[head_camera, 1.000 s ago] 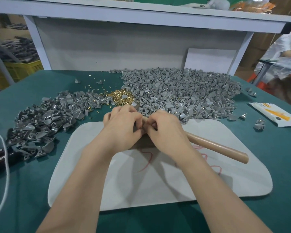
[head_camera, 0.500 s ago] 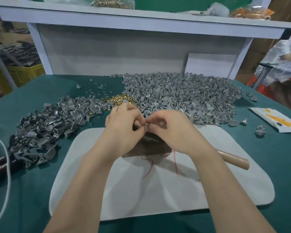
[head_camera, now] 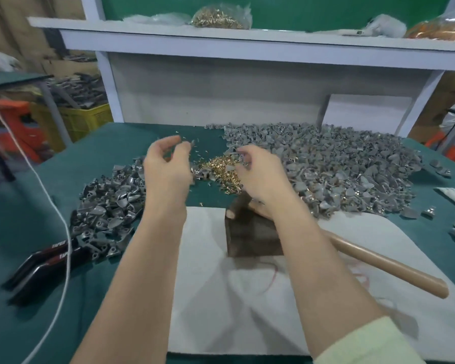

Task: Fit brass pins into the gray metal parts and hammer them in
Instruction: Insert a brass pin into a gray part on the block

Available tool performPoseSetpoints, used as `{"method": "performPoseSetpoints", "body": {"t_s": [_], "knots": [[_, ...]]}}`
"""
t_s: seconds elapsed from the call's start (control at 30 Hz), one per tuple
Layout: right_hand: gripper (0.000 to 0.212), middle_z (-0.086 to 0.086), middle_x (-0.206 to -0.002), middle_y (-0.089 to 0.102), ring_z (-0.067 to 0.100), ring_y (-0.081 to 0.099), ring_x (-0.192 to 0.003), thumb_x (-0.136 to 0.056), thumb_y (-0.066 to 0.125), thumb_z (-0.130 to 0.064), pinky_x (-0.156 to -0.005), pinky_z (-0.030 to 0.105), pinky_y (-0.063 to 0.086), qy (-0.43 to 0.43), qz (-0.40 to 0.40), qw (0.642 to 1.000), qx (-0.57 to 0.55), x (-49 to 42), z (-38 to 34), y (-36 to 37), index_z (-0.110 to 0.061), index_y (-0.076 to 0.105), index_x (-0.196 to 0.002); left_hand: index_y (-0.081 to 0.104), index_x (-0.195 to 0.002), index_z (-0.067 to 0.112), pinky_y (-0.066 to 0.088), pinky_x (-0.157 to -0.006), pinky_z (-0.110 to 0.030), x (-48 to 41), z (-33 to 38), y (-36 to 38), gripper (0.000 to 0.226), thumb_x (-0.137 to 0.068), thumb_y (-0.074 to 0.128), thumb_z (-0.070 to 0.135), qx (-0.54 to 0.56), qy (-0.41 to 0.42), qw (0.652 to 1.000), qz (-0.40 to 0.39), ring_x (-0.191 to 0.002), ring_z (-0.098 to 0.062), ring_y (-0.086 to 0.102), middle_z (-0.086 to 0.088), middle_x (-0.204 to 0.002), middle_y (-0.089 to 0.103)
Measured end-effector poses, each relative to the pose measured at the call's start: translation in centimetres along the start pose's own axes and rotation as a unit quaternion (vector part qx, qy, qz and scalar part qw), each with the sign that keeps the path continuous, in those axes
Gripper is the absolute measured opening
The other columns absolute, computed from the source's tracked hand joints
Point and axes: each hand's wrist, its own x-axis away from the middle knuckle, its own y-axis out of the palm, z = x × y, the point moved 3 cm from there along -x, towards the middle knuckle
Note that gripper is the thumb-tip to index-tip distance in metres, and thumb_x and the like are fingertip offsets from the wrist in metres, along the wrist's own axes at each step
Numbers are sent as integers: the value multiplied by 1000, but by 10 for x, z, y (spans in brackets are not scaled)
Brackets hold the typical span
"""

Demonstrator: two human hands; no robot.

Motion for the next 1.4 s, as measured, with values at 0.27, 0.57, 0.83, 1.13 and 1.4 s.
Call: {"method": "performPoseSetpoints", "body": {"t_s": [0.27, 0.57, 0.83, 1.13, 1.4], "knots": [[43, 16, -128, 56, 35, 54, -113, -84, 40, 4, -95, 41, 47, -85, -235, 962, 113, -10, -75, 119, -6, 58, -122, 57, -110, 26, 41, -83, -24, -26, -2, -47, 20, -92, 50, 21, 70, -46, 992, 99, -92, 0, 52, 12, -104, 56], [37, 16, -132, 45, 33, 54, -111, -88, 51, -2, -82, 36, 46, -2, -136, 986, 97, -17, -72, 143, -7, 47, -125, 58, -110, 24, 41, -84, -25, -36, -17, -50, 20, -92, 51, 21, 78, -75, 991, 84, -97, -1, 52, 8, -110, 56], [19, 11, -107, 63, 26, 57, -91, -90, 54, -6, -71, 26, 41, 13, -131, 991, 15, -28, -68, 100, -3, 60, -107, 57, -111, 21, 40, -54, -14, -39, -27, -48, 21, -91, 52, 20, 28, -86, 994, 63, -63, -3, 45, 11, -81, 52], [12, 12, -77, 68, 30, 68, -76, -84, 64, -4, -82, 47, 56, -33, -176, 963, -203, -13, -57, 34, -13, 59, -77, 60, -103, 20, 54, -69, -22, -28, -38, -24, 13, -98, 48, 20, -40, -100, 991, -82, -86, -15, 64, 0, -87, 64], [21, 11, -79, 68, 31, 70, -79, -82, 68, -11, -80, 47, 56, 5, -122, 964, -234, -13, -58, 67, -18, 56, -66, 64, -88, 15, 51, -54, -10, -28, -41, -36, 11, -93, 56, 8, -36, -67, 997, -30, -67, -7, 63, 5, -77, 65]]}}
